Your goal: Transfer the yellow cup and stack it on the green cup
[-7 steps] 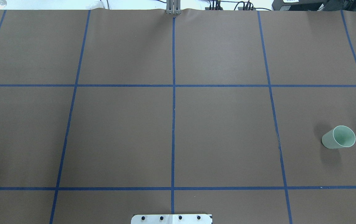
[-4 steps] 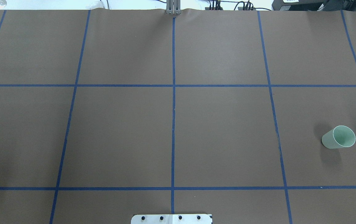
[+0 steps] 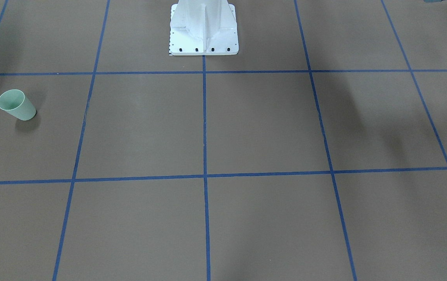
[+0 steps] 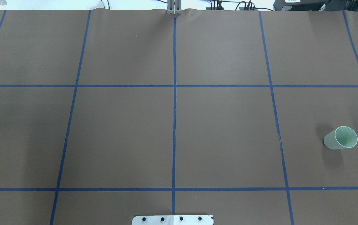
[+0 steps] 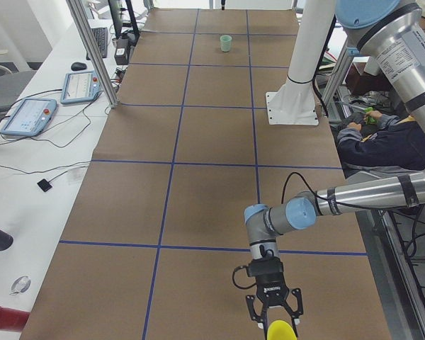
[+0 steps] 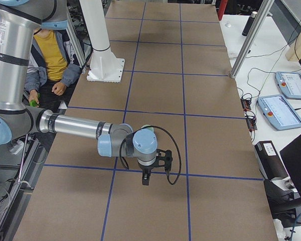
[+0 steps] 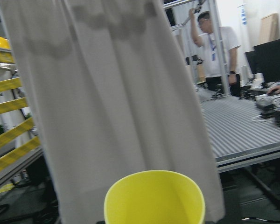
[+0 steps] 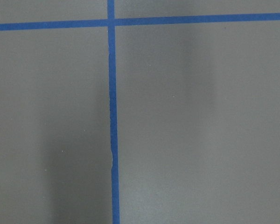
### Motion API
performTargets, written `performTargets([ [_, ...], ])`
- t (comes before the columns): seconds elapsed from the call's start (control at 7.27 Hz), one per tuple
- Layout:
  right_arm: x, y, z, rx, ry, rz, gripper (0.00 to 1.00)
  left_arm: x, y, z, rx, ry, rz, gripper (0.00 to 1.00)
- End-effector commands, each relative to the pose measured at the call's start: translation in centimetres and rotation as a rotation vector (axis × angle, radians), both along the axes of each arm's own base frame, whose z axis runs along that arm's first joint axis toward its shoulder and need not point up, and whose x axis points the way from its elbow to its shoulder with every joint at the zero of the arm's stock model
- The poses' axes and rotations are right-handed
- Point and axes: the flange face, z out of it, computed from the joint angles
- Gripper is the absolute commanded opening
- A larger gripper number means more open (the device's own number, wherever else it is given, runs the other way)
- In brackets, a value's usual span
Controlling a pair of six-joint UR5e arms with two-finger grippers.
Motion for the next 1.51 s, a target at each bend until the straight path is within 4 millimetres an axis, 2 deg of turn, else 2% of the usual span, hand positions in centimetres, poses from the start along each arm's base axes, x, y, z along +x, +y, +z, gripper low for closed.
performTargets([
  [0.0,0.0,-0.7,-0.6,0.013,-0.001,0.001,1.0,1.0,-5.8,-6.2,0.245,0.049,0.237,0.0],
  [0.28,0.0,-1.6,-1.6,0.038,-0.001,0.003,1.0,2.4,-8.6,-11.5,0.488,0.033,0.5,0.0],
  [0.41,0.0,-2.5,-2.4,0.056,-0.001,0.001,1.0,4.5,-11.8,-13.8,0.592,0.088,0.558,0.0],
  [0.55,0.0,-4.6,-3.7,0.087,-0.002,0.002,1.0,7.1,-14.9,-17.2,0.707,0.189,0.62,0.0],
  [0.69,0.0,-5.4,-4.6,0.106,-0.003,0.003,1.0,9.7,-18.3,-21.4,0.786,0.247,0.7,0.0],
  [0.83,0.0,-7.1,-6.3,0.149,-0.003,0.002,1.0,11.2,-20.8,-27.2,0.879,0.224,0.775,0.0],
  [0.96,0.0,-8.4,-7.7,0.178,-0.001,0.002,1.0,12.9,-21.8,-31.1,0.971,0.233,0.858,0.0],
  [1.1,0.0,-8.4,-7.9,0.184,-0.001,0.001,1.0,14.8,-21.8,-35.6,1.14,0.292,0.93,0.0],
  [1.24,0.0,-8.7,-8.3,0.19,-0.003,0.003,1.0,19.7,-21.9,-41.1,1.254,0.323,1.022,0.0],
  [1.38,-0.1,-8.8,-9.2,0.21,-0.005,-0.001,1.0,25.7,-20.4,-44.7,1.303,0.288,1.174,0.0],
])
